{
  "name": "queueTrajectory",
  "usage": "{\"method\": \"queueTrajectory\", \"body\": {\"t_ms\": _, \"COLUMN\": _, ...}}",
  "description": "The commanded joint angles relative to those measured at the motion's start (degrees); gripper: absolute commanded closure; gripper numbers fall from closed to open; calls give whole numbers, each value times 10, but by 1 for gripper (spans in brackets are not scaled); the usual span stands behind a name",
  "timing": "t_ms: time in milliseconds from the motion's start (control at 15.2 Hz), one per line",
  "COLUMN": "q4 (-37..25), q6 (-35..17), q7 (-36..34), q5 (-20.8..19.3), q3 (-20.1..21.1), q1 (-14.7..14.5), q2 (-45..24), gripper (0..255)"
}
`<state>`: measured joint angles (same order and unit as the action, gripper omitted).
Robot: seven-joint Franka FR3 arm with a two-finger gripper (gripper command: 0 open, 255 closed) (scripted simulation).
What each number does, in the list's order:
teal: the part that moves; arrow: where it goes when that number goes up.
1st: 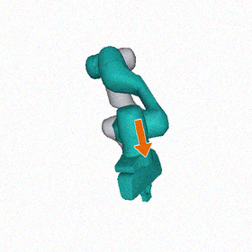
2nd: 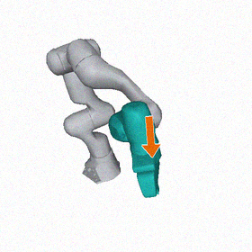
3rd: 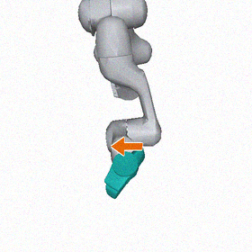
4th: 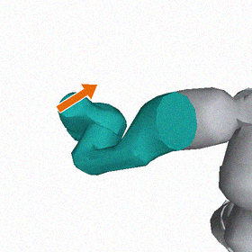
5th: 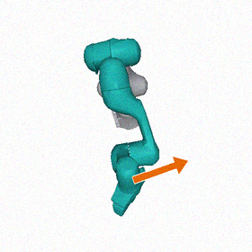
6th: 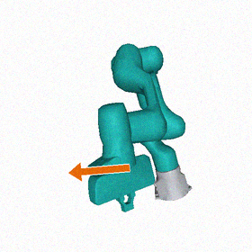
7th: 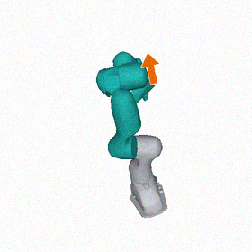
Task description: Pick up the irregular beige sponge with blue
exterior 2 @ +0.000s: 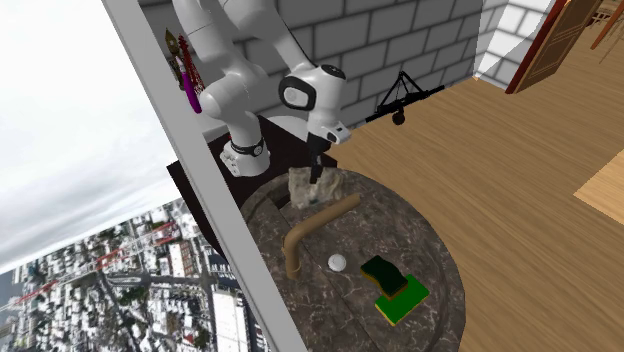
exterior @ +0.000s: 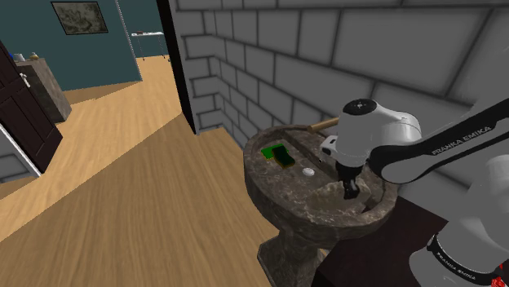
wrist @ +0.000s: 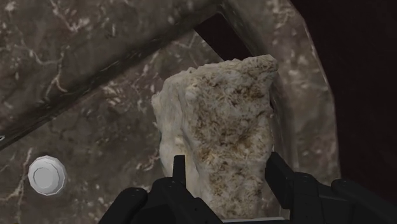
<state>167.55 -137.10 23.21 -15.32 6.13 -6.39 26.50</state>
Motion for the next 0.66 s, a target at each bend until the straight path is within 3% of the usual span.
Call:
{"method": "queueTrajectory", "body": {"t_ms": 0, "q4": -6, "q6": 24, "q7": 9, "q5": 7, "q3": -3, "q1": -4, "q2": 19, "gripper": 255}}
{"method": "queueTrajectory", "body": {"t_ms": 594, "q4": -31, "q6": 101, "q7": 32, "q5": 25, "q3": -10, "q1": -16, "q2": 74, "gripper": 255}}
